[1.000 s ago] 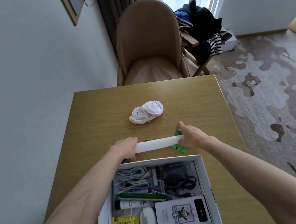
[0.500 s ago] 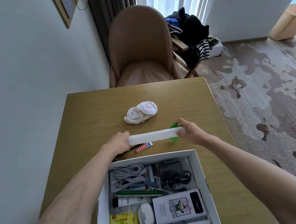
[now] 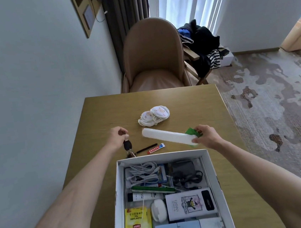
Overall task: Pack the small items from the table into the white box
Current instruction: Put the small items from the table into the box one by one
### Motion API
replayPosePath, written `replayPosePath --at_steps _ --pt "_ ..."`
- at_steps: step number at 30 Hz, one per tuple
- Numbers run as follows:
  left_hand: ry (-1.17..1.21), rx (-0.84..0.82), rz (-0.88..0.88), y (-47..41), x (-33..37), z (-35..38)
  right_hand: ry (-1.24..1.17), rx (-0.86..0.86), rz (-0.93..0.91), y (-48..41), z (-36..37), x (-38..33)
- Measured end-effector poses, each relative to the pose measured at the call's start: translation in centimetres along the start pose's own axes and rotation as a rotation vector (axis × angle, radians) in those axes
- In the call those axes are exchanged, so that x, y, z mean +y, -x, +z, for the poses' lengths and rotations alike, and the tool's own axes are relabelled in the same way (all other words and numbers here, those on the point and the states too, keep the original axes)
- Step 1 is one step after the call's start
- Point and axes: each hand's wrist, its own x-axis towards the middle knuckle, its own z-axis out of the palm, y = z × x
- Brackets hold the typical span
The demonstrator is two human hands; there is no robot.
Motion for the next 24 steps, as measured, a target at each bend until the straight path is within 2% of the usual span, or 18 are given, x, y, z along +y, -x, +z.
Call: replayPosePath --at_steps 5,10,14,17,20,24 --pt "0.412 0.102 -0.008 1.9 1.5 -2.7 -0.072 0.073 0.029 0.7 0.0 -0.4" --pt "0.848 0.056 0.009 4.9 3.4 -4.6 -0.272 0.181 0.096 1.1 -0.4 -0.7" --pt "1.028 -0.017 0.032 7.7 4.3 -5.1 -0.445 0.261 0.158 1.7 -0.5 -1.7" --pt "1.102 -0.071 0.053 9.5 4.4 -5.2 -0.528 0.280 0.079 2.8 -0.9 -4.7" --pt "1.167 -0.080 0.031 10.7 4.5 -5.2 -0.638 0.143 -0.056 5.2 -1.3 -9.1" --pt "1.296 -0.070 -0.002 12.0 4.7 -5.3 -0.514 -0.258 -0.312 8.9 -0.7 -13.5"
